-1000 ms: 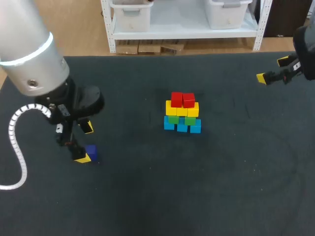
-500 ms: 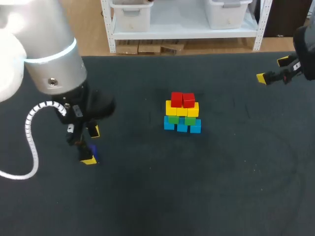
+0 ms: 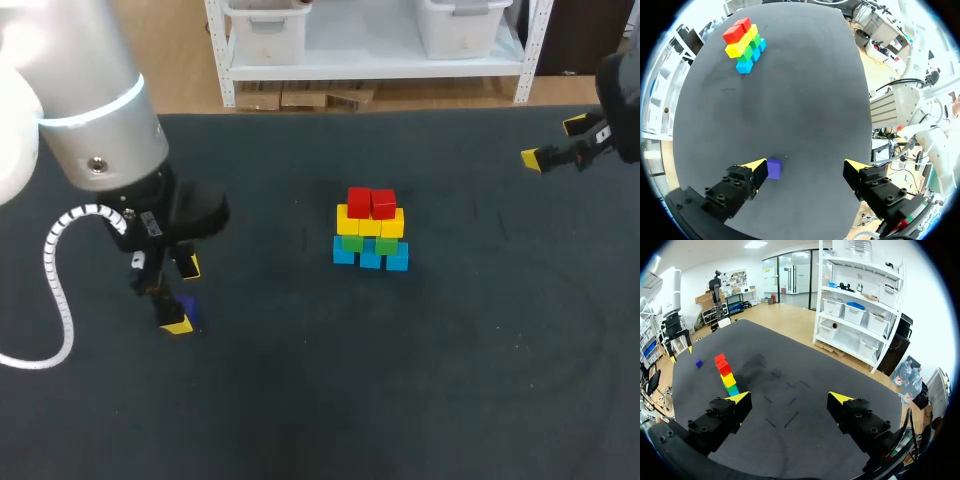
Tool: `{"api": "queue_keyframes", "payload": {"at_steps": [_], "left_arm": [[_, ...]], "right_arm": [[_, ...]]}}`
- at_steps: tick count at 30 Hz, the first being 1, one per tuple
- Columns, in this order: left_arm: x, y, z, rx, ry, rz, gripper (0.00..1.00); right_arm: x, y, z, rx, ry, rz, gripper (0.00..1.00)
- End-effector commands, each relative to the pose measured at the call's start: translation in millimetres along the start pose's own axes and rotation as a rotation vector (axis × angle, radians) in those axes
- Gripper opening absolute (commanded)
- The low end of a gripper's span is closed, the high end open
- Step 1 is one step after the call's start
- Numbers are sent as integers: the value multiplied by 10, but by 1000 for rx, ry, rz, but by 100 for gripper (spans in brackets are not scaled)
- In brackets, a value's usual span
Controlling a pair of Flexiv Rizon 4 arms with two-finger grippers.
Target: Place the blue cubes, place green cubes on the blue cubes, place the yellow cubes on the green cubes, then place the red cubes on the yellow cubes, and place purple cube on the red cubes.
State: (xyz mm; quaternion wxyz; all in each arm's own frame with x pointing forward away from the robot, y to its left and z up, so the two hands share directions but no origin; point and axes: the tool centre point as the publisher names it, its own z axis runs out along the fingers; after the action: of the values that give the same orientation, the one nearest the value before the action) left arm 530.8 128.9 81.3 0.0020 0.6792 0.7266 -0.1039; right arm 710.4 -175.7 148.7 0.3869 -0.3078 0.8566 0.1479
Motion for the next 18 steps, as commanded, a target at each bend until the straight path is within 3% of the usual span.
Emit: {"api": "queue_keyframes", "payload": {"at_steps": [1,18], "left_arm": [[31,34,80,-37,17,-29,100],[239,205,509,4,76,-33,100]], "right_arm": [[1,-12,5,-5,-1,0,100],[1,-12,5,-5,-1,0,100]]}}
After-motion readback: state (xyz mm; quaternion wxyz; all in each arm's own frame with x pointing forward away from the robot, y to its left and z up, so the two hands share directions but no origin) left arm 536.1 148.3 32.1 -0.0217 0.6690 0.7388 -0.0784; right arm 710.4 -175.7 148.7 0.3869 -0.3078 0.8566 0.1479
